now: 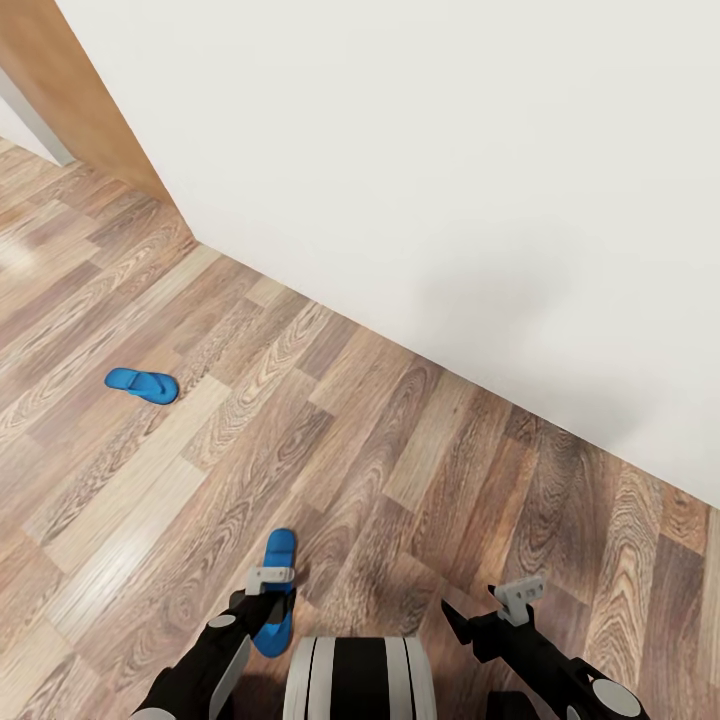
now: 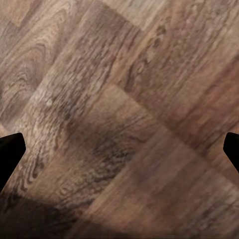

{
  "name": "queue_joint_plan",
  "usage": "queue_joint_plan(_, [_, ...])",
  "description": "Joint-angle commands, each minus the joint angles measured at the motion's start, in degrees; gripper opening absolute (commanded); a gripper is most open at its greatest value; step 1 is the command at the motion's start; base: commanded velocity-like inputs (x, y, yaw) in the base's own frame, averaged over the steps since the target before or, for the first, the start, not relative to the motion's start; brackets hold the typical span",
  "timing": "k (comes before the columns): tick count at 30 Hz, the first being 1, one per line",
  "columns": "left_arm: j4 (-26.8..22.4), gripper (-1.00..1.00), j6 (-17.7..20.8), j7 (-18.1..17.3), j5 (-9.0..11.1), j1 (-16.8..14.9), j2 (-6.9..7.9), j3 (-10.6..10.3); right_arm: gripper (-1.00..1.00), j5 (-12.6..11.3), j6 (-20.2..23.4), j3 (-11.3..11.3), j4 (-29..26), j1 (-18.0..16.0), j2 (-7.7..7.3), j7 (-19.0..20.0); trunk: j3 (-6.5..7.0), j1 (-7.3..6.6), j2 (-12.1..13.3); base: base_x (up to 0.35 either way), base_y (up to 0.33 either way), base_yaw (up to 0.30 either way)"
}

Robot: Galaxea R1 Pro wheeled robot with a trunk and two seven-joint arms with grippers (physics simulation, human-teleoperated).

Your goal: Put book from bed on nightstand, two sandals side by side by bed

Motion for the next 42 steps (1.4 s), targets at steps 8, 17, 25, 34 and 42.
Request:
queue_joint_plan(8, [-0.13, 1.00, 0.33, -0.04, -0.05, 0.00, 0.00, -0.03, 1.00, 0.04, 0.31, -0.07, -0.10, 0.01, 0.01, 0.28, -0.03, -0.01, -0.01, 0.000, 0.000, 0.000])
queue_joint_plan(17, [-0.13, 1.00, 0.33, -0.04, -0.06, 0.00, 0.00, -0.03, 1.00, 0.04, 0.31, -0.06, -0.10, 0.01, 0.01, 0.28, -0.03, -0.01, -0.01, 0.000, 0.000, 0.000])
queue_joint_plan(25, [-0.13, 1.00, 0.33, -0.04, -0.03, 0.00, 0.00, -0.03, 1.00, 0.04, 0.31, -0.07, -0.10, 0.01, 0.01, 0.28, -0.03, -0.01, -0.01, 0.000, 0.000, 0.000])
queue_joint_plan(34, [-0.13, -1.00, 0.33, -0.04, -0.05, 0.00, 0.06, -0.03, 1.00, 0.04, 0.31, -0.06, -0.10, 0.01, 0.01, 0.28, -0.03, -0.01, -0.01, 0.000, 0.000, 0.000])
queue_joint_plan(42, [-0.13, -1.00, 0.33, -0.04, 0.00, 0.00, 0.07, -0.03, 1.00, 0.04, 0.31, -0.08, -0.10, 0.01, 0.01, 0.28, -0.03, -0.01, -0.01, 0.000, 0.000, 0.000])
